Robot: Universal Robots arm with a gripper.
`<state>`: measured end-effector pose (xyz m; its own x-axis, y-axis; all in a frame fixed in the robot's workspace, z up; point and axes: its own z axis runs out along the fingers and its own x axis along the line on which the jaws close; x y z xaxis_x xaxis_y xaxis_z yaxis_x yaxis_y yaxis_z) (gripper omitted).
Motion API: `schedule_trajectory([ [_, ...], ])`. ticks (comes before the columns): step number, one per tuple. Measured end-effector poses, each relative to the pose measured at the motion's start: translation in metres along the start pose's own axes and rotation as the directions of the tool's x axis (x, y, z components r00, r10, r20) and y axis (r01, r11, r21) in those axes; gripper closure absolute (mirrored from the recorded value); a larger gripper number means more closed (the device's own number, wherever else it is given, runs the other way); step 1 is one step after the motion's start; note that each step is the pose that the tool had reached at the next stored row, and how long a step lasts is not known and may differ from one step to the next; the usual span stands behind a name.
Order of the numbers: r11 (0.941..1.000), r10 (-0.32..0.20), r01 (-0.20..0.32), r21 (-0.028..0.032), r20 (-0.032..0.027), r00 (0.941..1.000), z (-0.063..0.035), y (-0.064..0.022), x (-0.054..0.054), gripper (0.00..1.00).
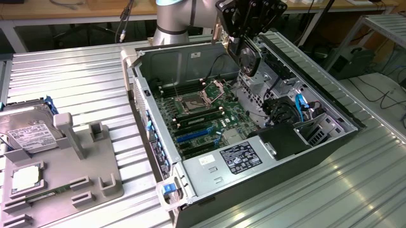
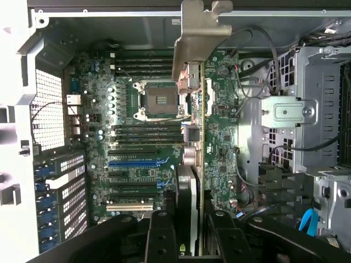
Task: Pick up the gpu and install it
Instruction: 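Insert the gpu into the slot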
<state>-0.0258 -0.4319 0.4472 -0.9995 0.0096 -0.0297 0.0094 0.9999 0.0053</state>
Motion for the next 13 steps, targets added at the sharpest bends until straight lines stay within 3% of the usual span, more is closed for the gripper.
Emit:
schedule_trajectory([
  [4, 0.9984, -0.056, 0.056, -0.0015, -0.0003, 0.9984, -0.0001, 0.0, 0.0, 0.71],
  [7, 0.9939, -0.111, 0.111, -0.0033, -0.0004, 0.9939, 0.0, 0.0, 0.0, 0.71],
  [10, 0.9833, -0.182, 0.182, -0.0055, -0.0005, 0.9834, 0.0, 0.0, 0.0, 0.71],
  [13, 0.9684, -0.249, 0.249, -0.0075, -0.0004, 0.9684, 0.0, 0.0, 0.0, 0.71],
])
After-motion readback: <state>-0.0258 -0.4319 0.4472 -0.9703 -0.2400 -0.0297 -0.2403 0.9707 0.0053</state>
